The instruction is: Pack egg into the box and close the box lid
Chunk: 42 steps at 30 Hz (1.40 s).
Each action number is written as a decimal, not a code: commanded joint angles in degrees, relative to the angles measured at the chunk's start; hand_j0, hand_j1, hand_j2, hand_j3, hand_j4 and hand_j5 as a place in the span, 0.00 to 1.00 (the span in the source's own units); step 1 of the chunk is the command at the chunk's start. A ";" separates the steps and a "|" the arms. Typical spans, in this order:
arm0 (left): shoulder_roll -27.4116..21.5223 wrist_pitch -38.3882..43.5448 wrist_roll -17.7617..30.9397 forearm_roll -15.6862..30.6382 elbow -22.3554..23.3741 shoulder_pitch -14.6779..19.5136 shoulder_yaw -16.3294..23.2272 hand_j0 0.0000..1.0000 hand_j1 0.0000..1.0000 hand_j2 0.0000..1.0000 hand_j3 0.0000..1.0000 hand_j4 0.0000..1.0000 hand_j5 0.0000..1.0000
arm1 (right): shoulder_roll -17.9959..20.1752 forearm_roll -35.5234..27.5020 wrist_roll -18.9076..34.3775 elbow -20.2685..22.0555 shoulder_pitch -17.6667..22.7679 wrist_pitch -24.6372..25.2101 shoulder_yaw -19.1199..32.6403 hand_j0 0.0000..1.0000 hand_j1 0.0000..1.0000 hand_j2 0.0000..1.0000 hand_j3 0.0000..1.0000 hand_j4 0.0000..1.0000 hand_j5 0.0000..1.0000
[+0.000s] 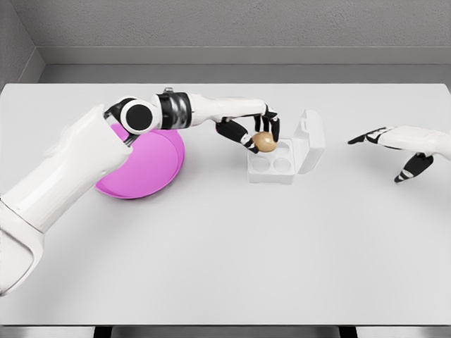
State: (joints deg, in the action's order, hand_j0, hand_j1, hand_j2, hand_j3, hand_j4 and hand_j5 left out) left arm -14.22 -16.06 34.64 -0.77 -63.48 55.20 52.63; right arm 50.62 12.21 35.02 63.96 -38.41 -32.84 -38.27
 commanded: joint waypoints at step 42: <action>11.23 -2.14 0.36 16.24 18.57 -1.23 -7.98 0.46 0.46 0.46 0.46 0.46 0.46 | -2.11 -0.25 -0.02 -0.15 -0.35 0.41 -1.28 1.00 1.00 1.00 1.00 1.00 1.00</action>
State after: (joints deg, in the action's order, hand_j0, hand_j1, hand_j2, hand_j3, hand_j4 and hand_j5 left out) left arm -4.21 -18.23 35.02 14.66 -46.63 53.96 45.24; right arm 48.46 12.27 35.02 63.83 -38.76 -32.62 -39.47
